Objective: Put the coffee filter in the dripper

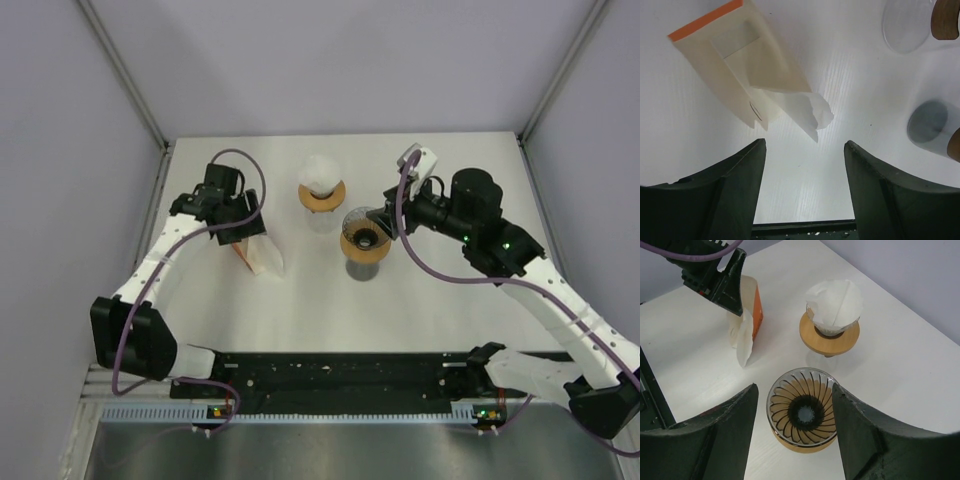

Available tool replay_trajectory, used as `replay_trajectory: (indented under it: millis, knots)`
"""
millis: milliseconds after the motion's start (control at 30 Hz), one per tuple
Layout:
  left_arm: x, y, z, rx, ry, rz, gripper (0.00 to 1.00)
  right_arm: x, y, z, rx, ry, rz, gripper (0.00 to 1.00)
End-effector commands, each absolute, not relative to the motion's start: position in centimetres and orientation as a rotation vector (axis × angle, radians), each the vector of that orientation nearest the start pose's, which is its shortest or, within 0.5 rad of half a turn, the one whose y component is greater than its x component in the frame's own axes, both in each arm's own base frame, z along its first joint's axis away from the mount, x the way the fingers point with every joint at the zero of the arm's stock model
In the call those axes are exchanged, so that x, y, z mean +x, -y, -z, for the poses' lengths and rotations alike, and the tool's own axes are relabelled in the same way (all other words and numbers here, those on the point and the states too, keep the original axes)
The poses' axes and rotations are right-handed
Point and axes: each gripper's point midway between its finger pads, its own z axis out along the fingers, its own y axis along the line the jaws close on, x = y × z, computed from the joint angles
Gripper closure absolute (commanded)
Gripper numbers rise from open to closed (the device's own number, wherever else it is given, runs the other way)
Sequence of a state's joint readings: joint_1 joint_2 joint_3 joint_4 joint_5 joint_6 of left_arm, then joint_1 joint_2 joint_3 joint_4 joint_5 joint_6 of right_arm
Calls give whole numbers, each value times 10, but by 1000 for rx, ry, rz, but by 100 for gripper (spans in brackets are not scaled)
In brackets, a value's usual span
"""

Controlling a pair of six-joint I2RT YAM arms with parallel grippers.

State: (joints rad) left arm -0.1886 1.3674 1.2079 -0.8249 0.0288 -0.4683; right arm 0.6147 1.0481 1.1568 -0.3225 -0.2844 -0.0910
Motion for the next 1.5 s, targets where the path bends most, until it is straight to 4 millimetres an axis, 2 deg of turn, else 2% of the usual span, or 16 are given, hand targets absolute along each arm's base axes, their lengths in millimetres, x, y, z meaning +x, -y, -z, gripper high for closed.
replay_trajectory:
  millis: [0, 167, 300, 500, 733, 833, 1000, 1067, 1167, 1267, 1367, 1467]
  knots:
    - [339, 84, -165, -399, -2479, 173, 35, 255, -243, -355, -812, -1555, -653, 40]
    - [337, 76, -141, -464, -2531, 93, 41, 249, -237, -353, -815, -1543, -643, 40]
    - [340, 91, -131, -450, -2567, 154, 45, 246, -235, -349, -817, -1549, -638, 40]
    - [343, 98, -119, -430, -2598, 171, 50, 244, -231, -346, -821, -1550, -623, 40]
    - [337, 95, -108, -432, -2627, 149, 63, 242, -232, -346, -833, -1545, -623, 40]
    - [336, 96, -111, -432, -2616, 159, 75, 242, -232, -345, -839, -1543, -625, 40]
    - [336, 92, -131, -448, -2579, 149, 100, 243, -232, -345, -842, -1544, -625, 40]
    - [335, 92, -142, -445, -2566, 163, 100, 242, -233, -347, -842, -1538, -628, 40]
    - [338, 81, -161, -437, -2528, 111, 100, 242, -234, -349, -840, -1541, -637, 40]
    - [339, 71, -177, -444, -2507, 135, 100, 242, -238, -352, -841, -1549, -664, 40]
    - [342, 69, -211, -387, -2448, 157, 100, 240, -246, -355, -841, -1564, -725, 41]
    - [343, 73, -256, -335, -2363, 215, 100, 238, -260, -365, -838, -1551, -799, 41]
